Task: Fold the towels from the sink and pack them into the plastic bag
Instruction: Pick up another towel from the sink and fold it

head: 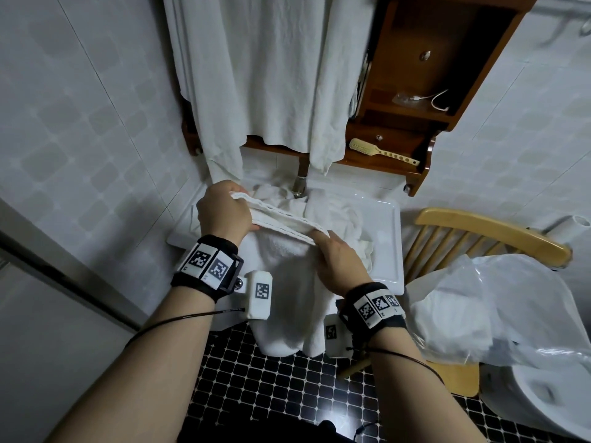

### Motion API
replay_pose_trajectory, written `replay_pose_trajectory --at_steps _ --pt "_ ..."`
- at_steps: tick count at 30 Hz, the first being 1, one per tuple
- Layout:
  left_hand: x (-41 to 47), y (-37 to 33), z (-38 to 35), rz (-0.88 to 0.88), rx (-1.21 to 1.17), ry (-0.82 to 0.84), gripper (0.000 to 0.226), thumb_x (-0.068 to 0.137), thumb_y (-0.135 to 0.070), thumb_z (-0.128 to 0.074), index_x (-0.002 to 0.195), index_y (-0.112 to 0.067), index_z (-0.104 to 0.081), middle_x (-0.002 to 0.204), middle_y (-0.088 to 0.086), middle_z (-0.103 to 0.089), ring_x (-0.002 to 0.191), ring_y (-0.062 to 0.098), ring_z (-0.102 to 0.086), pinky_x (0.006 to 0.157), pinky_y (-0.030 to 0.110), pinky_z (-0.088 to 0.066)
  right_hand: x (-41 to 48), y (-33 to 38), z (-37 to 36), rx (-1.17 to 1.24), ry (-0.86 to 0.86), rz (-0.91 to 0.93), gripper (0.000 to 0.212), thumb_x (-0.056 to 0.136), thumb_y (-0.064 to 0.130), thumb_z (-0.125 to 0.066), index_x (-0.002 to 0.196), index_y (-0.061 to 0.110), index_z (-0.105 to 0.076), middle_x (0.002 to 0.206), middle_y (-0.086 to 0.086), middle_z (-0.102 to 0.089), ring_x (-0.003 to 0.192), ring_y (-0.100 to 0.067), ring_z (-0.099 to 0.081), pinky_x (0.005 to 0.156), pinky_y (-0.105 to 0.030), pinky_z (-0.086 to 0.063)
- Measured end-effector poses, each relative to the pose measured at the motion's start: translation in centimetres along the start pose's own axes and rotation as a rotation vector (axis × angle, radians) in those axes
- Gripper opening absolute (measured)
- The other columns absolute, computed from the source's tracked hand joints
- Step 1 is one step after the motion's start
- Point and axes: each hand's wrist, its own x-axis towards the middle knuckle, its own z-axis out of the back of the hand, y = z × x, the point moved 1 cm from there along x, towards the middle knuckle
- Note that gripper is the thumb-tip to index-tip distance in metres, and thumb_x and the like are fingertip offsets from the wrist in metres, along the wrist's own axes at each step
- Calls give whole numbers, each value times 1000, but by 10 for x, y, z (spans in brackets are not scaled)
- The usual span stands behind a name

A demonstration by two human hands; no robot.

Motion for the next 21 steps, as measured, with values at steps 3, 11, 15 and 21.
replay_pose_trajectory --at_steps 3,11,15,21 --pt "5 0 5 -15 162 49 37 71 -3 -91 76 -29 -66 92 0 -78 83 22 -72 63 20 -50 -3 0 -3 39 21 40 56 75 27 -37 128 37 -55 101 -6 -68 94 -35 -66 80 -47 -57" --pt "21 21 15 99 116 -33 15 83 -6 -81 93 -16 -77 101 6 -78 92 27 -72 62 19 -42 -17 0 -12 249 55 87 48 89 13 -53 133 27 -40 89 -4 -66 66 -28 -57 65 -40 -44" --pt "21 20 17 106 106 -19 8 86 -11 -77 91 -17 -75 99 7 -77 86 26 -70 69 24 -51 -19 2 -16 89 159 14 28 104 37 -55 127 25 -44 85 -15 -66 81 -40 -64 70 -45 -50" --pt "22 31 16 54 272 56 19 86 -4 -73 85 -22 -73 85 0 -69 71 17 -65 48 12 -38 -19 4 -14 -190 265 -101 52 103 73 -32 92 24 -43 95 -14 -68 89 -40 -64 75 -46 -53"
